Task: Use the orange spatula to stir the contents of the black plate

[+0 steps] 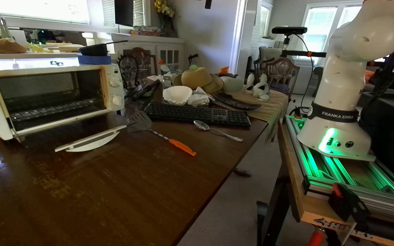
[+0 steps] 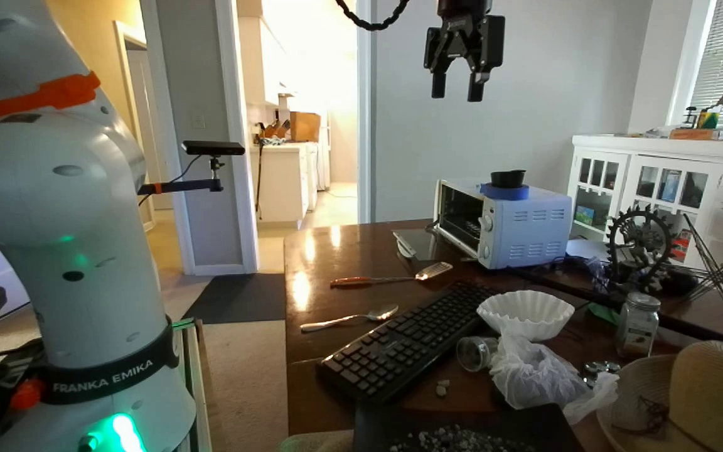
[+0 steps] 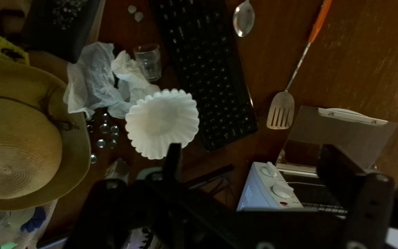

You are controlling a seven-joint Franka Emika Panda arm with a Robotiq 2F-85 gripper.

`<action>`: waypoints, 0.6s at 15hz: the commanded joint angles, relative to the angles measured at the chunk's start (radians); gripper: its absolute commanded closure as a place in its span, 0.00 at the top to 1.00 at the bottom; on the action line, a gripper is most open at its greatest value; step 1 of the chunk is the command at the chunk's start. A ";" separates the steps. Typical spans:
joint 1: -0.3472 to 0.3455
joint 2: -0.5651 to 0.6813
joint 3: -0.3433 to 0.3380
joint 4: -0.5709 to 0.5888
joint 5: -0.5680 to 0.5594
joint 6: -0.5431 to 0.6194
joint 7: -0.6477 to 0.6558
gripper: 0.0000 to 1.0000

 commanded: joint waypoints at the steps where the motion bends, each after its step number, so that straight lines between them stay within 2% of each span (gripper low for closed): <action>1: 0.015 0.000 0.088 -0.034 0.035 -0.009 0.239 1.00; 9: 0.058 0.071 0.226 -0.172 0.112 0.147 0.585 1.00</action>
